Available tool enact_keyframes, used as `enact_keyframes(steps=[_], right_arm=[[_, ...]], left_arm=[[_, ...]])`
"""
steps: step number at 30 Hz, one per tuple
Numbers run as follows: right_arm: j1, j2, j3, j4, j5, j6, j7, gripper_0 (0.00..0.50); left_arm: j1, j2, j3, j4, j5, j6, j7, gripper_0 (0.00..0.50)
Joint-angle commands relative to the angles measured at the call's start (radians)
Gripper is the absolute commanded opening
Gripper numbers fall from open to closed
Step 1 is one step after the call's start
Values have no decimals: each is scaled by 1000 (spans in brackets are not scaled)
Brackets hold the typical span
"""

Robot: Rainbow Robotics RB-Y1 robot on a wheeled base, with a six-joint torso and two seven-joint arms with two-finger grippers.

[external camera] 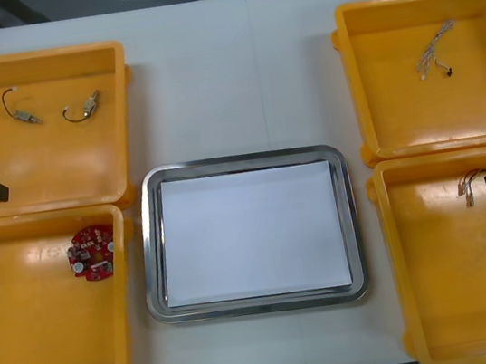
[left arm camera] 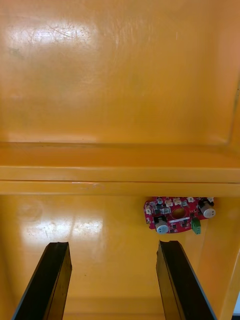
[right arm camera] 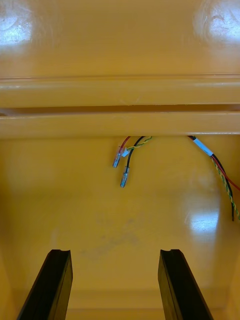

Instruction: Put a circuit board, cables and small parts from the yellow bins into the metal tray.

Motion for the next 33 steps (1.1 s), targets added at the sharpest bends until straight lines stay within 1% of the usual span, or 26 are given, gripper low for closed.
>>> enact_keyframes(steps=[1,33], right_arm=[[13,8,-23,-34,-3,4,-7,500],[13,8,-23,-34,-3,4,-7,500]], left_arm=[[14,39,30,-10,-8,-8,-66,500],[14,39,30,-10,-8,-8,-66,500]])
